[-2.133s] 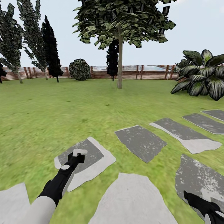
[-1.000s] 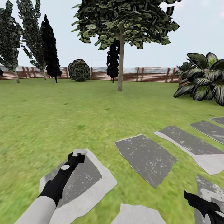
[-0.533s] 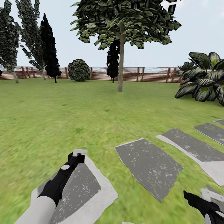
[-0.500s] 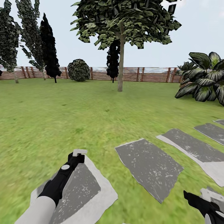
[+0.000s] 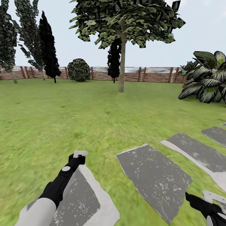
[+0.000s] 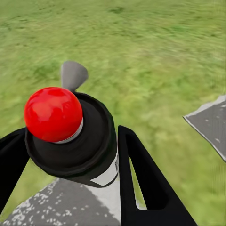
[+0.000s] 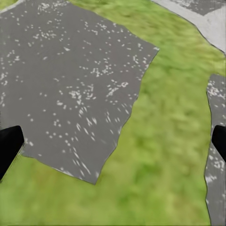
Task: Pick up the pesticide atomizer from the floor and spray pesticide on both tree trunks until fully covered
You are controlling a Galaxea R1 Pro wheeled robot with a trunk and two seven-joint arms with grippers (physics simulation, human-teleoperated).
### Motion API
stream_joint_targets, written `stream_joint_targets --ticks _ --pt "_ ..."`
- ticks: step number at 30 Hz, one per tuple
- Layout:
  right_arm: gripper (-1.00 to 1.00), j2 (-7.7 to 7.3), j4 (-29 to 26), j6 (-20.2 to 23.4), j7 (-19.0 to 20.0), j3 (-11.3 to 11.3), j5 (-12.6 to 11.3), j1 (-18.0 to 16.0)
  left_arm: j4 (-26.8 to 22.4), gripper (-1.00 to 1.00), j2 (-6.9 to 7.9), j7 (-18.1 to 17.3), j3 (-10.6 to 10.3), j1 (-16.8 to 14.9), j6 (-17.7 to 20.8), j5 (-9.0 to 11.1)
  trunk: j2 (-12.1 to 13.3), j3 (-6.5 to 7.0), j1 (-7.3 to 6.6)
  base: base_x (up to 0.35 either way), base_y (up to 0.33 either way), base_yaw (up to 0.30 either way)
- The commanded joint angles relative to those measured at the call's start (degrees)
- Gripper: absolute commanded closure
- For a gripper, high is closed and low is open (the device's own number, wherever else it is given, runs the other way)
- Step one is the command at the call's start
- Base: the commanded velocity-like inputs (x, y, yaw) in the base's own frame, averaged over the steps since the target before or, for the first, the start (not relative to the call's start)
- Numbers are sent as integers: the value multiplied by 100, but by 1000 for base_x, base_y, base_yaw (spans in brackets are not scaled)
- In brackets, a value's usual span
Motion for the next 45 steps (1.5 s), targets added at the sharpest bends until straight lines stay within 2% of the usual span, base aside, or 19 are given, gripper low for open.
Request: stream_joint_targets --ticks 1,45 --pt "-100 0 -1 0 -6 0 0 0 -1 100 0 0 -3 -1 -1 -2 0 0 0 329 0 0" --pt "-100 9 -1 18 2 2 -8 0 -1 100 -17 0 -8 -2 -1 -7 0 0 0 329 0 0"
